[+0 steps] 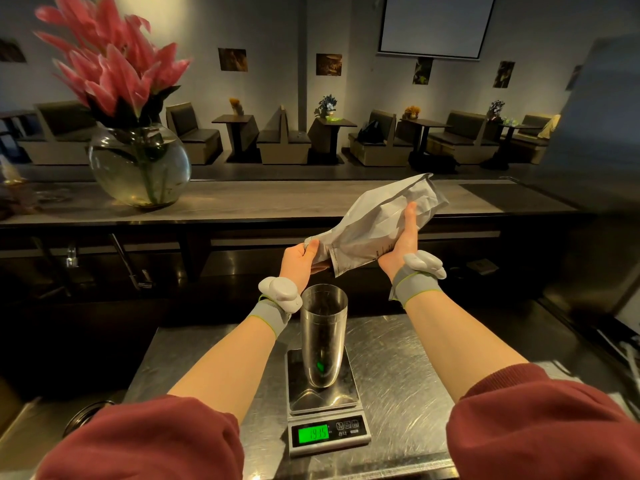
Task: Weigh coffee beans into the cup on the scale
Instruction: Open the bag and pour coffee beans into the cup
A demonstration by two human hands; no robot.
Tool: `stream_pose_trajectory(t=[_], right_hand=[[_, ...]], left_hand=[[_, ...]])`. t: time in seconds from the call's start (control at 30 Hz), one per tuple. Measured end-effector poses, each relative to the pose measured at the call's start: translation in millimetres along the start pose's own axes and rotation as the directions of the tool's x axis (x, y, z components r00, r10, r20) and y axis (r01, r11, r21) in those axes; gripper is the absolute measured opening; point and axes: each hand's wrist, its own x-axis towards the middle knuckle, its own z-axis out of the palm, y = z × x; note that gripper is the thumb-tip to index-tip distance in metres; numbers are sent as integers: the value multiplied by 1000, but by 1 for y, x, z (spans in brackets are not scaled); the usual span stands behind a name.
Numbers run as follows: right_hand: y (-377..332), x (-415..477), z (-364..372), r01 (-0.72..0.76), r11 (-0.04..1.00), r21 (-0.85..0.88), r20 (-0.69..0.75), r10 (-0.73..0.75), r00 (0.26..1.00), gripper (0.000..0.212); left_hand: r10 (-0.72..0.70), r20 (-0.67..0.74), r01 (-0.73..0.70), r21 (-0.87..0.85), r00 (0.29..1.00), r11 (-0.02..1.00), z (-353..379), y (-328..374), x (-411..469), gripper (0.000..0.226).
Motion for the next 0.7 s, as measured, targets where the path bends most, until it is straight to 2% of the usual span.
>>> stream_pose_trajectory(t=[0.7], right_hand=[[-1,-2,1,5,1000,1,-32,-5,999,87]], left_hand=[[5,7,-5,-1,1000,1000,0,-1,1,34]])
